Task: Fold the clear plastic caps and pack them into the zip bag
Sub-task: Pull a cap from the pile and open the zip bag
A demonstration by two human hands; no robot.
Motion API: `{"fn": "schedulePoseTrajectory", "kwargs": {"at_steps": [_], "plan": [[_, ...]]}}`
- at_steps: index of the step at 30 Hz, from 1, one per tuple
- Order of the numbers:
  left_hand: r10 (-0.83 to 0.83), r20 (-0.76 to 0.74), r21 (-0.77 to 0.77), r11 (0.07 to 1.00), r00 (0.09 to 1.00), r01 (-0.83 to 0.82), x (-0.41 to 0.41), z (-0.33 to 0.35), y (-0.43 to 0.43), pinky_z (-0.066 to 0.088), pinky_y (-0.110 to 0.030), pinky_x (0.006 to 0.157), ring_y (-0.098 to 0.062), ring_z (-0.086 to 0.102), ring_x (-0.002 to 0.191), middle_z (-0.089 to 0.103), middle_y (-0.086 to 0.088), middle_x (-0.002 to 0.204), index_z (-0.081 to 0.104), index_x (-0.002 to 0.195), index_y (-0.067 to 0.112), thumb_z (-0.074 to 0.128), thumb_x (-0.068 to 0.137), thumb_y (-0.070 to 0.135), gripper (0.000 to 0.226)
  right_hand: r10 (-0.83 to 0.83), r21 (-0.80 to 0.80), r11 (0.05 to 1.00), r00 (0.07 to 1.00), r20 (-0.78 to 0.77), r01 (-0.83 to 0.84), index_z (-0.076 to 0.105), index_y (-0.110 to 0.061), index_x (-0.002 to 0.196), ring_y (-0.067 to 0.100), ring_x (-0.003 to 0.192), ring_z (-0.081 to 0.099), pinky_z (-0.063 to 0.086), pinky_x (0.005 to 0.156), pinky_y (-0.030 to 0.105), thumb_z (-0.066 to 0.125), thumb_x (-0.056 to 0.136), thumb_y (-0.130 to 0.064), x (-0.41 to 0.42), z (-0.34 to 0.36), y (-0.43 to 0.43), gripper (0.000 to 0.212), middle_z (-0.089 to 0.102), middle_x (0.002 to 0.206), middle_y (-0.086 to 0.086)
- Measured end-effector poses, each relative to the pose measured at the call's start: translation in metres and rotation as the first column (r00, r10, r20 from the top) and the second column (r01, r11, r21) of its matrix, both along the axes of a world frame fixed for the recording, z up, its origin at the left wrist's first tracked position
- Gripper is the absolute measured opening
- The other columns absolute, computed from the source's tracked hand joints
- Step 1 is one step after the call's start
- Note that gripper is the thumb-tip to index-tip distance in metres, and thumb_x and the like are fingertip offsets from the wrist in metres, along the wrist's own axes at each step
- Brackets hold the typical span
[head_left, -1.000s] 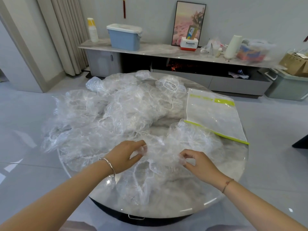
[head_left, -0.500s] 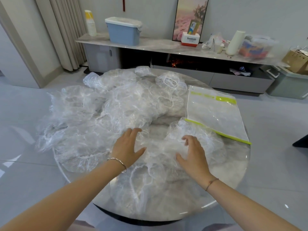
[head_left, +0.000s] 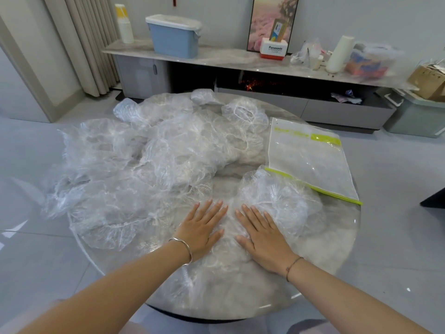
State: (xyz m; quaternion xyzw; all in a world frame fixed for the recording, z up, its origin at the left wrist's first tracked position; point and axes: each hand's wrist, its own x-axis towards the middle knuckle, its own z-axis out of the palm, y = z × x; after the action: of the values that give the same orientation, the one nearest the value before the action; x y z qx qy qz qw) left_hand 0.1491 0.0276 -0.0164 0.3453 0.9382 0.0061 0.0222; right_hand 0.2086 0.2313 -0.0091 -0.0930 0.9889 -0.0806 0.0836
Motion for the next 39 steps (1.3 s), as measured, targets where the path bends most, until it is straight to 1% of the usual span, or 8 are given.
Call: {"fn": "schedulePoseTrajectory", "kwargs": {"at_steps": [4, 5, 8, 10, 15, 21, 25, 39], "plan": [[0.003, 0.044, 0.004, 1.0, 0.999, -0.003, 0.0, -0.002, -0.004, 0.022, -0.041, 0.104, -0.024, 0.042, 0.131, 0.044, -0.001, 0.144, 0.04, 0.141, 0.018, 0.004, 0.1, 0.046, 0.061, 0.006, 0.023, 1.0, 1.0, 0.005, -0.007, -0.021, -0.04, 0.142, 0.005, 0.14, -0.027, -0.017, 0.114, 0.033, -0.018, 0.076, -0.069, 0.001, -0.002, 0.001, 0.071, -0.022, 0.155, -0.014], [0.013, 0.057, 0.011, 1.0, 0.998, -0.014, 0.0, 0.001, -0.003, 0.019, -0.041, 0.107, -0.025, 0.036, 0.135, 0.037, -0.002, 0.148, 0.034, 0.144, 0.018, -0.002, 0.098, 0.049, 0.066, 0.007, 0.024, 1.0, 1.0, 0.004, -0.007, -0.021, -0.04, 0.141, 0.005, 0.14, -0.027, -0.017, 0.114, 0.033, -0.016, 0.078, -0.068, 0.0, -0.002, 0.001, 0.07, -0.021, 0.155, -0.014], [-0.046, 0.082, 0.02, 0.999, 0.996, 0.045, 0.001, 0.003, 0.0, -0.013, -0.037, 0.116, -0.019, -0.012, 0.143, -0.015, 0.007, 0.152, -0.013, 0.145, 0.027, -0.036, 0.072, 0.061, 0.084, 0.007, 0.013, 1.0, 1.0, 0.012, -0.007, -0.019, -0.04, 0.142, 0.005, 0.14, -0.027, -0.018, 0.114, 0.033, -0.011, 0.079, -0.067, 0.0, -0.001, 0.0, 0.069, -0.021, 0.155, -0.014], [-0.045, 0.113, 0.033, 0.999, 0.993, 0.042, 0.002, 0.005, 0.0, -0.017, -0.035, 0.113, -0.014, -0.025, 0.138, -0.028, 0.01, 0.147, -0.026, 0.139, 0.029, -0.045, 0.06, 0.061, 0.087, 0.011, 0.009, 1.0, 1.0, 0.009, -0.012, -0.015, -0.037, 0.145, 0.005, 0.141, -0.025, -0.018, 0.114, 0.032, -0.01, 0.077, -0.067, 0.0, 0.003, -0.002, 0.074, -0.021, 0.153, -0.014], [-0.049, 0.126, 0.067, 0.997, 0.991, 0.041, 0.0, -0.001, 0.001, -0.014, -0.036, 0.115, -0.012, -0.025, 0.138, -0.03, 0.01, 0.146, -0.029, 0.138, 0.031, -0.042, 0.06, 0.061, 0.084, 0.007, -0.073, 0.997, 0.991, -0.132, -0.017, -0.001, -0.023, 0.151, 0.002, 0.142, -0.019, -0.016, 0.115, 0.029, -0.003, 0.087, -0.063, -0.003, 0.011, -0.016, 0.076, -0.013, 0.155, -0.012], [-0.04, 0.15, 0.078, 0.997, 0.988, 0.028, 0.0, -0.002, 0.002, -0.014, -0.036, 0.115, -0.012, -0.024, 0.139, -0.029, 0.01, 0.147, -0.027, 0.139, 0.028, -0.031, 0.067, 0.06, 0.079, -0.014, -0.063, 0.998, 0.996, -0.089, 0.008, -0.01, -0.022, 0.148, 0.005, 0.142, -0.021, -0.018, 0.114, 0.028, -0.011, 0.086, -0.06, -0.011, -0.002, -0.026, 0.073, -0.019, 0.154, -0.01], [-0.007, 0.153, 0.093, 0.996, 0.988, -0.007, -0.001, -0.006, 0.002, -0.016, -0.035, 0.115, -0.012, -0.028, 0.137, -0.028, 0.009, 0.149, -0.026, 0.14, 0.024, -0.036, 0.063, 0.064, 0.087, -0.024, -0.06, 0.998, 0.999, -0.041, 0.021, -0.017, -0.025, 0.145, 0.002, 0.14, -0.024, -0.02, 0.113, 0.024, -0.011, 0.083, -0.057, -0.014, -0.012, -0.024, 0.07, -0.02, 0.155, -0.011], [0.0, 0.188, 0.059, 0.998, 0.982, -0.012, -0.004, -0.004, 0.002, -0.016, -0.035, 0.115, -0.01, -0.026, 0.139, -0.029, 0.011, 0.147, -0.023, 0.143, 0.024, -0.023, 0.074, 0.067, 0.081, -0.013, -0.065, 0.998, 1.0, 0.006, 0.014, -0.013, -0.022, 0.149, 0.003, 0.141, -0.022, -0.018, 0.114, 0.026, -0.013, 0.078, -0.058, -0.017, -0.011, -0.023, 0.079, -0.019, 0.157, -0.009]]}}
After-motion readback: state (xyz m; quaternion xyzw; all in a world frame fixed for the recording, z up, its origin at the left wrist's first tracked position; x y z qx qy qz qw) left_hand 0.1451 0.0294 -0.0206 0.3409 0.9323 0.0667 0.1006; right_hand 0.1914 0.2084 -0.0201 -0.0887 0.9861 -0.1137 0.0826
